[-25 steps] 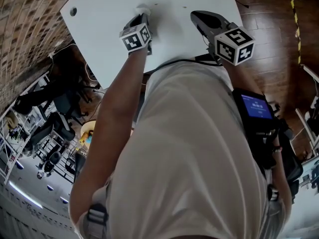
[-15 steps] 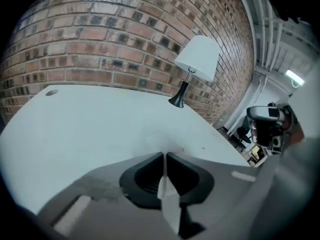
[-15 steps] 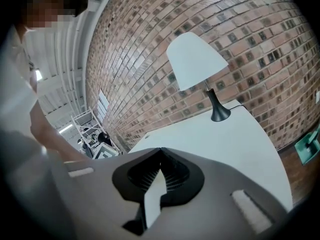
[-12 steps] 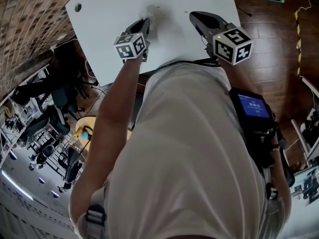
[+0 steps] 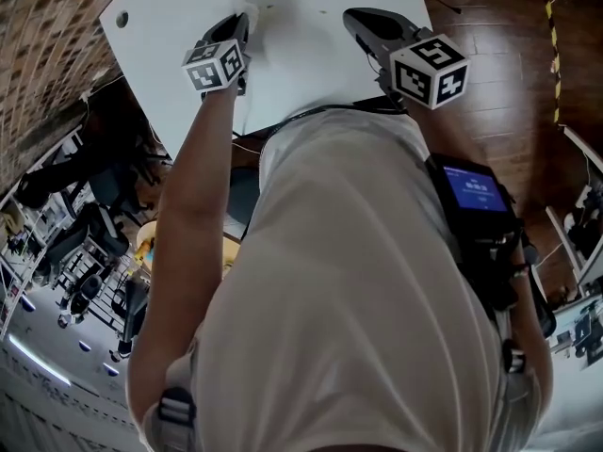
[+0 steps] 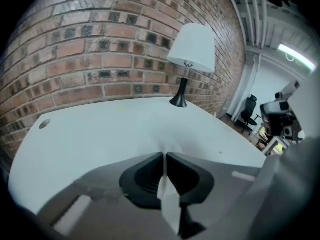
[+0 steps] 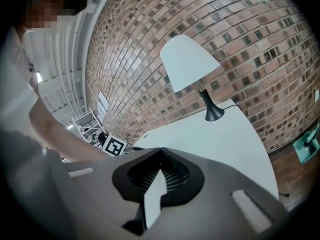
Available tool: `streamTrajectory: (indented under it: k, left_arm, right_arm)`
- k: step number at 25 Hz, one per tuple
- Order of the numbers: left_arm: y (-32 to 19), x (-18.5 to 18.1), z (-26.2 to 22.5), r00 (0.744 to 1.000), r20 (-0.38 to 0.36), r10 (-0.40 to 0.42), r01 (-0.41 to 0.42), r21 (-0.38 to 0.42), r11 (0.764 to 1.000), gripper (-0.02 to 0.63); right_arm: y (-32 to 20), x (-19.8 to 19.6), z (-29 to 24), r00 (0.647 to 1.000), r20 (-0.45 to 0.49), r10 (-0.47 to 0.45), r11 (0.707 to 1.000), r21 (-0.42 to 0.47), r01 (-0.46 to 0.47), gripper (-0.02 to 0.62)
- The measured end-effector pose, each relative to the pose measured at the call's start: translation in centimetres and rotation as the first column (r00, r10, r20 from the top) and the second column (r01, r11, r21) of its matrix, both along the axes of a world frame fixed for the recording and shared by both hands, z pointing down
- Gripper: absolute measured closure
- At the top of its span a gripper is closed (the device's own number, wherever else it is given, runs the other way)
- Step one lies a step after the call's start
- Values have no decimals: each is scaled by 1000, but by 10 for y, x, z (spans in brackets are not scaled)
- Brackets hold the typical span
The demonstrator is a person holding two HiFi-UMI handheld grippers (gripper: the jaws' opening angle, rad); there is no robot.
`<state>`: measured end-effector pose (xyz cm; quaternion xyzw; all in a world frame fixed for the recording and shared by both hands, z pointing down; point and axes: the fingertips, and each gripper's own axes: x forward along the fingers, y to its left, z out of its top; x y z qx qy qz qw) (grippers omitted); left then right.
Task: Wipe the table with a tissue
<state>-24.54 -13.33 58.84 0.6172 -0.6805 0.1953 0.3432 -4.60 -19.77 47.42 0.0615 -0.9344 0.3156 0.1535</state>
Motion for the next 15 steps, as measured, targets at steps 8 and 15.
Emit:
streamTrajectory:
  k: [8,15]
  left_arm:
    - [-10,-23,12,976,-14,-217,217,-31,976,581]
    - [-14,-19,26,975,24,-221,222,-85,971,581]
  right_arm:
    - [-2,8,9,1000,-14,20,1000,-7,-20,588]
    - [-7,15,10,999,-24,40,999,-11,-40,588]
